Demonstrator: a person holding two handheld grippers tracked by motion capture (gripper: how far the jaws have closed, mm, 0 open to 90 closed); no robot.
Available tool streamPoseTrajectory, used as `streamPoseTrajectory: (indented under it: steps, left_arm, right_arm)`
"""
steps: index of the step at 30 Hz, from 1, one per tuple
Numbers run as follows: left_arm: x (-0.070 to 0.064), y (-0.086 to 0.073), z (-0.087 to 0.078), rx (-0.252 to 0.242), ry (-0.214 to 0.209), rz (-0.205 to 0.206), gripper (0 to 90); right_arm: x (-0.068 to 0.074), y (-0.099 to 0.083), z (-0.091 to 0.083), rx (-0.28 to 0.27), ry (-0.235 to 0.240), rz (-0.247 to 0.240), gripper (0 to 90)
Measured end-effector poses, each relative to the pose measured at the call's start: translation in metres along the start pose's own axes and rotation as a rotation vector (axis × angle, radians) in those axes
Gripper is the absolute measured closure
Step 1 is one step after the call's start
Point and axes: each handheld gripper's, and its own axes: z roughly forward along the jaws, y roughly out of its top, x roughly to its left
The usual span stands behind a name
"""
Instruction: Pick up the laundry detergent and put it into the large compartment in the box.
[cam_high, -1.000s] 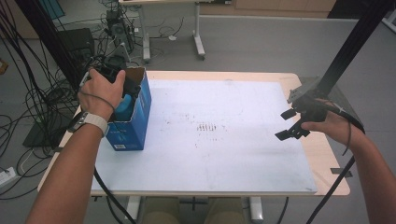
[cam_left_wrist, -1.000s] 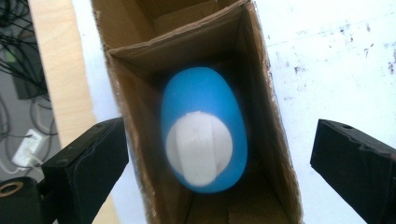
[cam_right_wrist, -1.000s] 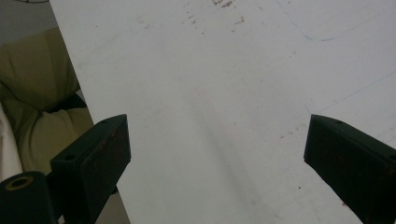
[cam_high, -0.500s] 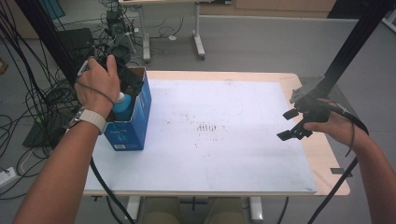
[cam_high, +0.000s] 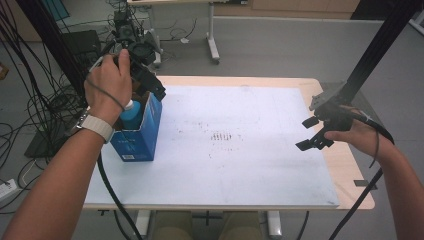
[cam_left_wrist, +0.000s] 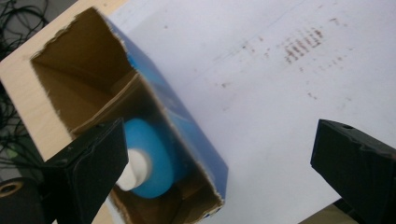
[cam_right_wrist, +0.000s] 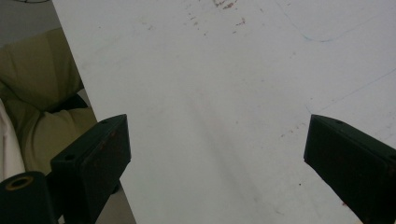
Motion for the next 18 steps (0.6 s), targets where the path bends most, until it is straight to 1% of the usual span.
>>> streamPoseTrajectory:
  steps: [2,8,11,13,16,18]
  left_arm:
    - [-0.002,0.002,0.000,0.001,-0.026,0.012,4.3]
    - [-0.007,0.007,0.002,0.004,-0.041,0.040,4.3]
    - [-0.009,0.008,0.002,-0.017,-0.061,0.073,4.3]
    - [-0.010,0.010,0.002,-0.017,-0.083,0.093,4.3]
    - [-0.014,0.013,0.003,-0.013,-0.099,0.122,4.3]
    - [-0.017,0.015,0.004,-0.013,-0.116,0.151,4.3]
  right_arm:
    - [0.000,-0.001,0.000,-0.005,-0.001,-0.006,7.2]
    - [0.000,-0.003,-0.002,-0.005,-0.004,0.001,7.2]
    - [0.000,-0.004,-0.002,-0.006,-0.004,0.002,7.2]
    - [0.000,-0.004,-0.002,-0.006,-0.003,0.006,7.2]
    - [0.000,-0.005,0.000,-0.003,-0.001,0.006,7.2]
    - [0.000,-0.004,0.001,-0.004,-0.001,0.009,7.2]
